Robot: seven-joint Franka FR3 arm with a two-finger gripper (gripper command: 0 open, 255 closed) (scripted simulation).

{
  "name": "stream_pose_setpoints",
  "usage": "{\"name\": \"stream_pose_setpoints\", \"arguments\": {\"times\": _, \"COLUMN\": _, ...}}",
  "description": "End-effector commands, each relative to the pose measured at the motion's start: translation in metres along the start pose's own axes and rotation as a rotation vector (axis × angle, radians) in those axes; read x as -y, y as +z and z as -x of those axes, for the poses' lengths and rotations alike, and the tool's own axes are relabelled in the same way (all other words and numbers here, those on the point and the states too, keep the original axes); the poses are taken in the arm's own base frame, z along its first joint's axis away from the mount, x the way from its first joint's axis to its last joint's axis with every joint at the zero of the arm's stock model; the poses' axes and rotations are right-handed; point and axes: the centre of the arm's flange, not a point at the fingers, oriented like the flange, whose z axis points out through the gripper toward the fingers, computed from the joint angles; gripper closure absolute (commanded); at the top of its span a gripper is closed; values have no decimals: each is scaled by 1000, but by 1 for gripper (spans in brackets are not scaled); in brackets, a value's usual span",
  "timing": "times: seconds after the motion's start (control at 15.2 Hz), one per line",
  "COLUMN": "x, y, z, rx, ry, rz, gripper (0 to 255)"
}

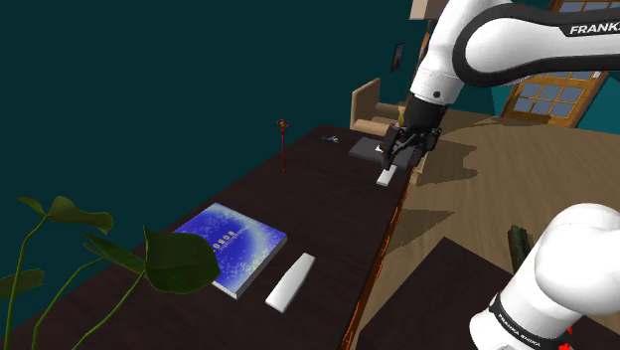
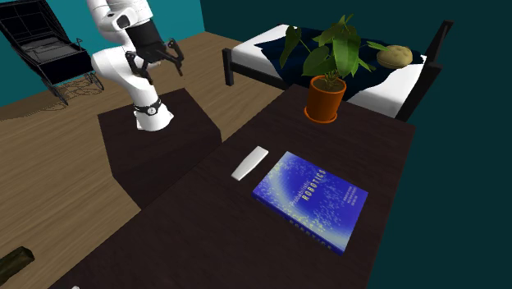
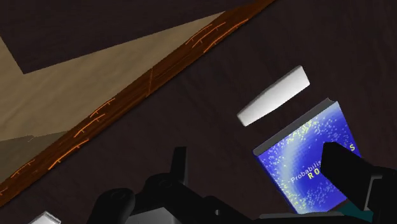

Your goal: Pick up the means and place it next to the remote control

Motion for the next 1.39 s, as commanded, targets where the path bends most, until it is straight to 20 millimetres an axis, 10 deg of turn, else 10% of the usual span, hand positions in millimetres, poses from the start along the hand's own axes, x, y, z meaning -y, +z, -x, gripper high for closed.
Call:
{"name": "stream_pose_setpoints", "arguments": {"times": 0.0, "x": 15, "y": 23, "z": 1, "rx": -1, "ry": 62, "rz": 10, "gripper": 0}}
{"name": "stream_pose_setpoints", "arguments": {"times": 1.32, "x": 148, "y": 259, "z": -31, "rx": 6, "ry": 627, "rz": 119, "gripper": 0}}
